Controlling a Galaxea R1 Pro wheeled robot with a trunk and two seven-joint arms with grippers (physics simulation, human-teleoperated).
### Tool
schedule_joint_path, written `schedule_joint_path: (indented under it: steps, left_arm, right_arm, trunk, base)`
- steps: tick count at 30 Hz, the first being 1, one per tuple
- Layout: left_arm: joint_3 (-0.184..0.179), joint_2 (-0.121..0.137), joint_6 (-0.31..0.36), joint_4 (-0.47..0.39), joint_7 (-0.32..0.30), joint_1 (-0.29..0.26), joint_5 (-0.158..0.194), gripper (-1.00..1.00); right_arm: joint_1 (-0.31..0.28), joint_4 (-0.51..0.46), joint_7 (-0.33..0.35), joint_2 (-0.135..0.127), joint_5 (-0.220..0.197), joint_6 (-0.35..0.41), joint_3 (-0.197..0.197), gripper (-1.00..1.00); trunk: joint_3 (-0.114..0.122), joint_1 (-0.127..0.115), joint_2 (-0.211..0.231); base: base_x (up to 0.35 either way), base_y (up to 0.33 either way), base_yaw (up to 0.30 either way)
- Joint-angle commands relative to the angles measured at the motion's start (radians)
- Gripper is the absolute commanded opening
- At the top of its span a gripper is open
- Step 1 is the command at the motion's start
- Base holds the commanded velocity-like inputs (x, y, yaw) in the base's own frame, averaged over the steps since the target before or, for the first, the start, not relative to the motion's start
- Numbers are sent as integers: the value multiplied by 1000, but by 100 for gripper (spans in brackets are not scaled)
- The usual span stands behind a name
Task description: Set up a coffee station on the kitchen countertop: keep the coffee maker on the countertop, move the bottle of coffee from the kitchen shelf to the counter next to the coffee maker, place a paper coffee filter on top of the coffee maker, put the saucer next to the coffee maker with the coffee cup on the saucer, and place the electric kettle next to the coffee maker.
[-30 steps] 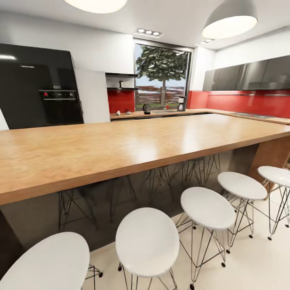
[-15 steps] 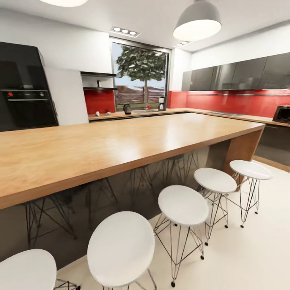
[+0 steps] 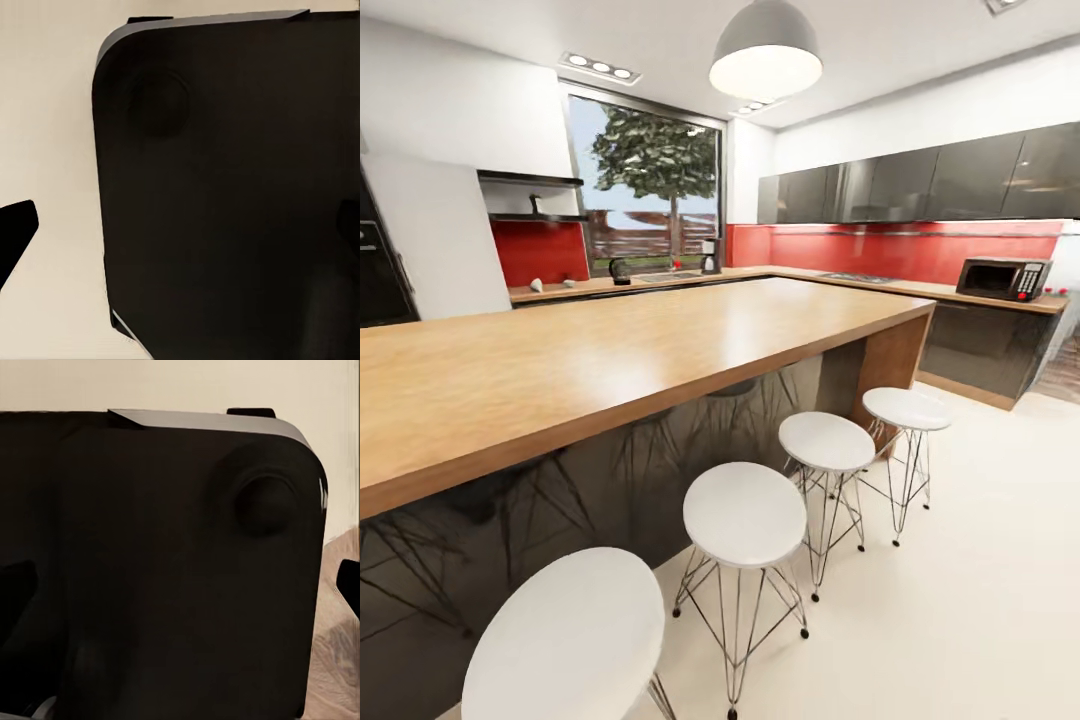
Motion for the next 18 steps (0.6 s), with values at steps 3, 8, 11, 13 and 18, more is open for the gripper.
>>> schedule_joint_path:
  steps: [3,8,11,13,18]
  left_arm:
    - [1,0,-3,0,0,0,-1,100]
    - [1,0,-7,0,0,0,-1,100]
    - [1,0,-7,0,0,0,-1,100]
    - [1,0,-7,0,0,0,-1,100]
    - [3,0,-7,0,0,0,-1,100]
  right_arm:
    - [0,-2,0,0,0,-2,-1,100]
    - [0,-1,0,0,0,-2,-1,100]
    - [0,-2,0,0,0,-2,-1,100]
    - [0,-1,0,0,0,-2,-1,100]
    - [0,-2,0,0,0,-2,-1,100]
  trunk:
    - [-2,0,0]
    - [-5,0,0]
    - [-7,0,0]
    - [-8,0,0]
    - [-11,0,0]
  base:
    - [119,-249,-271]
    - [119,-249,-271]
    - [119,-249,-271]
    - [119,-249,-271]
    - [119,-249,-271]
